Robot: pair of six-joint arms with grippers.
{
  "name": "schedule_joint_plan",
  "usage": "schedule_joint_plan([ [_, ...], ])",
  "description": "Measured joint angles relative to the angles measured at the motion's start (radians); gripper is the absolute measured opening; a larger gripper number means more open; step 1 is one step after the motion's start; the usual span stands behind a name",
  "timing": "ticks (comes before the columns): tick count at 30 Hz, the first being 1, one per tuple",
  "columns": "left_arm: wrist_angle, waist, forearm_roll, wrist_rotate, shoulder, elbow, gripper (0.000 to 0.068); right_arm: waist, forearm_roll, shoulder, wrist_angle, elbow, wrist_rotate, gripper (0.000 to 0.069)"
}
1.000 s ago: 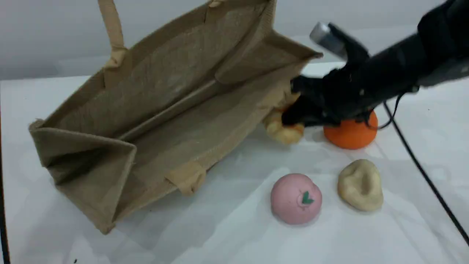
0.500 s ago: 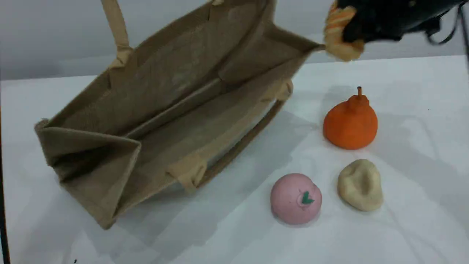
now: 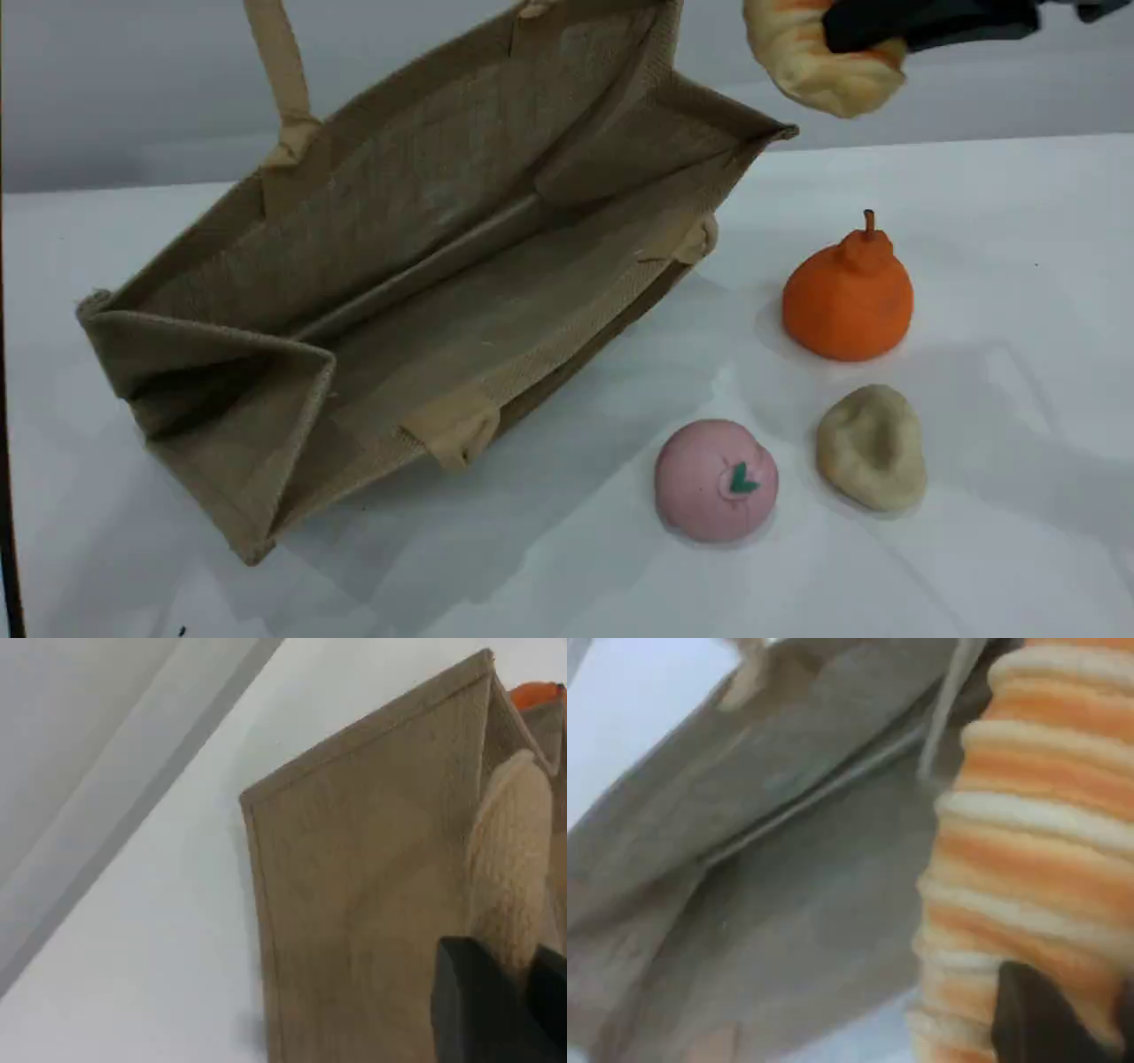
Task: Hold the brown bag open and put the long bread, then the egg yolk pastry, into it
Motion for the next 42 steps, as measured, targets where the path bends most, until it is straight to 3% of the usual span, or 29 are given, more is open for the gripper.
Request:
schedule_joint_plan([
  [5,0.000,-0.002,-0.013,0.000,0.000,0.000,0.0093,0.073,0.049,-0.064,0.028,0.107,-0.001,0.0060],
  [15,0.000,-0.061,-0.024,0.005,0.000,0.000,0.0093,0.378,0.320,0.028,-0.176,0.119,-0.139,0.0057],
  [20,-0.001,-0.061,-0.009,0.000,0.000,0.000,0.0093,0.388,0.400,0.116,-0.199,0.100,-0.185,0.0057],
  [35,-0.002,-0.061,-0.034,-0.015,0.000,0.000,0.0093,0.388,0.398,0.389,-0.179,-0.138,-0.196,0.0062],
  [39,-0.002,-0.061,-0.029,-0.013,0.000,0.000,0.0093,0.388,0.396,0.398,-0.144,-0.183,-0.201,0.0117],
  [42,-0.001,-0.061,-0.028,-0.012,0.000,0.000,0.0093,0.388,0.395,0.398,-0.142,-0.196,-0.241,0.0222],
])
